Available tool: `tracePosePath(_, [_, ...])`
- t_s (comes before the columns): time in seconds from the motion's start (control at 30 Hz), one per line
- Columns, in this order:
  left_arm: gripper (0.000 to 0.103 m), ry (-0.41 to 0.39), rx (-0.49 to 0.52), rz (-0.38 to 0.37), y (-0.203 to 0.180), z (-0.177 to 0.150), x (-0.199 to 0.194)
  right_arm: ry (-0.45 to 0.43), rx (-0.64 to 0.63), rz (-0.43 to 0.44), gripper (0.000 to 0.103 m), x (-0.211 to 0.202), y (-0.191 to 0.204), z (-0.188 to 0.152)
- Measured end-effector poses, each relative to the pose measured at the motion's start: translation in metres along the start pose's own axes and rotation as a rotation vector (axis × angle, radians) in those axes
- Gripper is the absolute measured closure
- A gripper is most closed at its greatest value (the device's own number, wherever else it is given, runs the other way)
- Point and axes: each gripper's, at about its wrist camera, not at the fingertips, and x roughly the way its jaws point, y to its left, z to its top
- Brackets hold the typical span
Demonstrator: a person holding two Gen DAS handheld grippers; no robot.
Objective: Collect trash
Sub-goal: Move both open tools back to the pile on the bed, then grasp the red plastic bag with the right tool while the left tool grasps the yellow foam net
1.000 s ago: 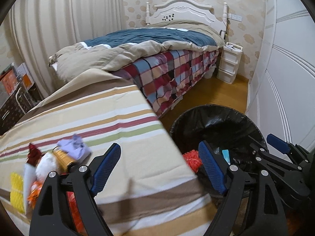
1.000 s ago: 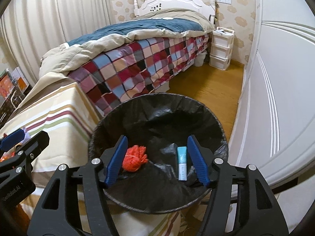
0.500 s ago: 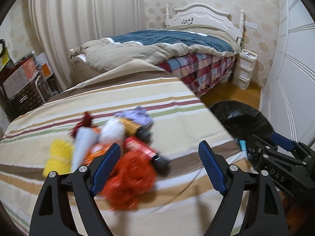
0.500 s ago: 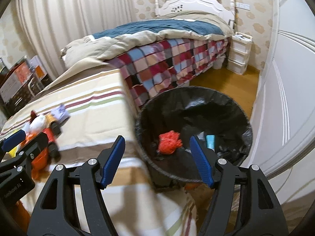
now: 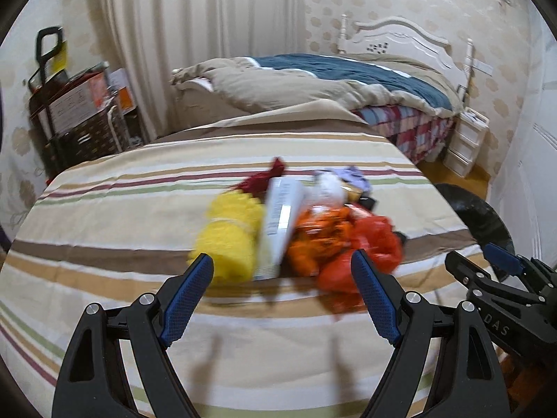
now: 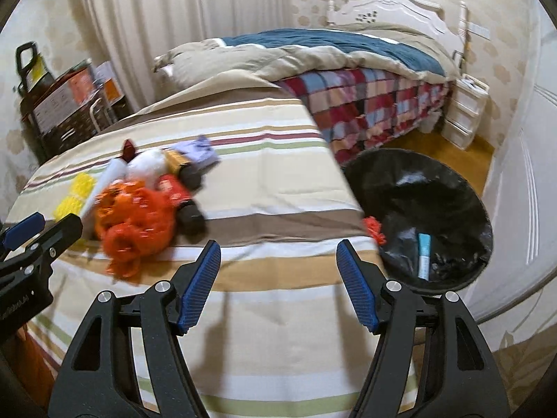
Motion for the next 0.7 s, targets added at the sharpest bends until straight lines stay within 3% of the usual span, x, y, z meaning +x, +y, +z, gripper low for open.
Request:
tracePosePath(0.37, [0.022,0.016,-0.086,0.1,0.063,-0.012,0.008,0.021,-0.099,0.083,0.034,0.003,0.058,-0.001])
tracePosePath(0.5, [0.022,0.024,-0.111,0.113,0.077,-0.015,0.01,0.029,-0.133,0.1,0.028,0.008,0.078,0.0])
tracePosePath(0.7, [0.022,0.03,-0.131,0.111,0.091,-0.018,0.013,0.042,-0.137,0.118,0.028,0.018,0.094,0.007])
